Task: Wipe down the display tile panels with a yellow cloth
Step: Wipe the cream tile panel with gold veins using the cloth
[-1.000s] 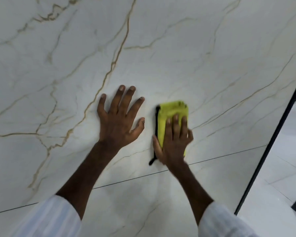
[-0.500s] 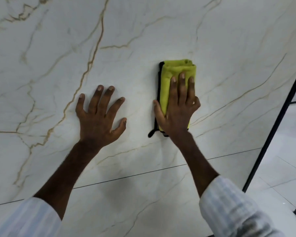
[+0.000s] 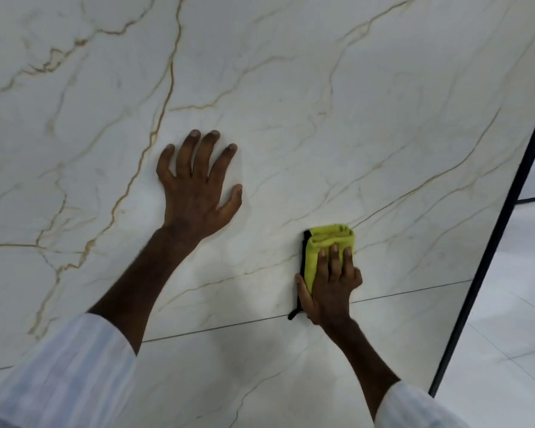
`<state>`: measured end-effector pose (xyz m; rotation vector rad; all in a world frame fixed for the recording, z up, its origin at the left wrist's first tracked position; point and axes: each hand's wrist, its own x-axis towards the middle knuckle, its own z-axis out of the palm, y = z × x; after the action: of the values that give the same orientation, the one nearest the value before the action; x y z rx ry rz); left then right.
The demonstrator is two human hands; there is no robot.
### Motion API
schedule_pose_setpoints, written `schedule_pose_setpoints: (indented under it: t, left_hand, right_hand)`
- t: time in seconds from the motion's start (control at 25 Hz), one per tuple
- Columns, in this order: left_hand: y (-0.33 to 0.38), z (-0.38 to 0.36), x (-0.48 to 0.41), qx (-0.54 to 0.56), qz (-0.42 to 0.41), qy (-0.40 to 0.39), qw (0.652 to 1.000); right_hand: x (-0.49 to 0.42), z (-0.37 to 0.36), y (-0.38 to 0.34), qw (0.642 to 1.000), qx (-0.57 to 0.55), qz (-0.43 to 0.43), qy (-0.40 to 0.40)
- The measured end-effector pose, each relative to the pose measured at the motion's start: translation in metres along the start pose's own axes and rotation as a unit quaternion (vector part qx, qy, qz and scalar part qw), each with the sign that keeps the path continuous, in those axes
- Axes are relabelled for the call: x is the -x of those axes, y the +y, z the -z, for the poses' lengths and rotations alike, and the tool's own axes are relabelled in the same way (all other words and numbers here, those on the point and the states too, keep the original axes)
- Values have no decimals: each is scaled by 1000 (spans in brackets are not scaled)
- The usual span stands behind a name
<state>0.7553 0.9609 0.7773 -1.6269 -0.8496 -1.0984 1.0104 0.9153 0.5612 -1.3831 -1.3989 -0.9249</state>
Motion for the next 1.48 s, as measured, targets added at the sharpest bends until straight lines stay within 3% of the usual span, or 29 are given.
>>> schedule_pose_setpoints:
  t: [0.16,0.32,0.44,0.6,0.76,0.92,1.04,1.24,1.48]
  left_hand:
    - [-1,2,-2,-11,-2,3,1000]
    - [1,6,-1,-5,-12,-8,1000]
    - [-4,17,-17,24,-11,-21,999]
    - [-22,33,-94,23,-59,32,997]
    - [-33,29,-194,-1,-58,29,998]
    - [-35,15,-205,-16,-51,52,997]
    - [-37,12,-201,-21,-56,63,996]
    - [-31,24,-218,22,-27,54,998]
    - [-14,11,-243,-12,-50,78,996]
  right_hand:
    - [-164,37,-14,994,-11,-3,106]
    - [-297,77,-20,992,8,-21,126]
    - [-264,67,-15,992,14,-1,127]
    - [-206,49,-15,994,-2,27,106]
    - [-331,75,-23,989,-15,33,142]
    - [-464,107,-25,983,-10,67,170]
    - [-459,105,-26,983,2,60,174]
    - [-361,85,-14,985,18,81,151]
    - [-480,111,-28,982,22,110,149]
